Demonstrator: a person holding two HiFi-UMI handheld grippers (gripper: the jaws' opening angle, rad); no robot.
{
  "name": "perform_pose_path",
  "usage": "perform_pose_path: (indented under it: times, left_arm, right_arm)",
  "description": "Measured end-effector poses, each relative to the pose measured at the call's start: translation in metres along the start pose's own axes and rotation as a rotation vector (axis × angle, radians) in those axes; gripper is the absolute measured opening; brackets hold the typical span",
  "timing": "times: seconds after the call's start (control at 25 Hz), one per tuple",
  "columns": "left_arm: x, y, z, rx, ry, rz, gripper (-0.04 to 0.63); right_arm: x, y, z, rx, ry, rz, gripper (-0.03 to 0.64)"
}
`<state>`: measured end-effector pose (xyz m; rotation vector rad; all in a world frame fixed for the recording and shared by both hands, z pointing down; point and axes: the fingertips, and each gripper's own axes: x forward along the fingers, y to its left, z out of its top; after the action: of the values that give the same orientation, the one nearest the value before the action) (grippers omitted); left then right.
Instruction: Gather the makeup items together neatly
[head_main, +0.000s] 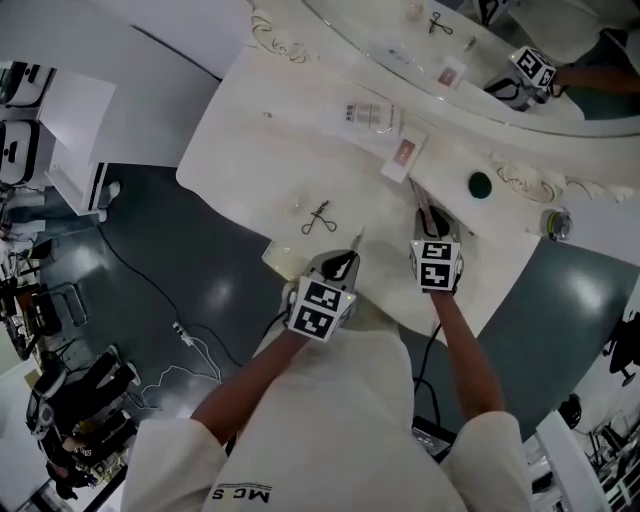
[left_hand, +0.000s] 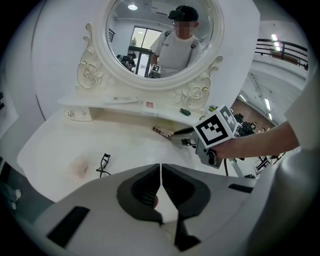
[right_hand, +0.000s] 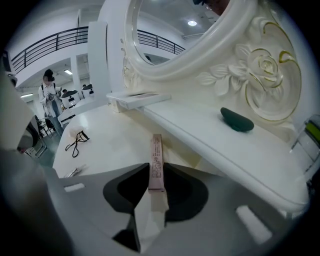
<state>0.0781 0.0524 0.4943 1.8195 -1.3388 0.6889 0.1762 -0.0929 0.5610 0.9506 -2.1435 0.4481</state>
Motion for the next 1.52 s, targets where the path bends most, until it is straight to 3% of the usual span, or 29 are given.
perform_pose_path:
  times: [0.6, 1.24, 1.52]
  left_arm:
    - [-0.018, 0.013, -0.002, 0.085, -0.007, -0.048, 0.02]
    - [-0.037, 0.006, -0.01, 0.128, -0.047, -0.111, 0.02]
    - [-0.041, 0.001, -0.009, 0.165, -0.046, -0.155, 0.02]
  right_arm:
    - [-0.048, 0.018, -0.013, 0.091, -0.036, -0.084, 0.086]
    - [-0.096, 0.048, -0.02, 0.157, -0.073, -0.162, 0.086]
    - [-0.109, 0.067, -0.032, 0.275, -0.066, -0.201, 0.086]
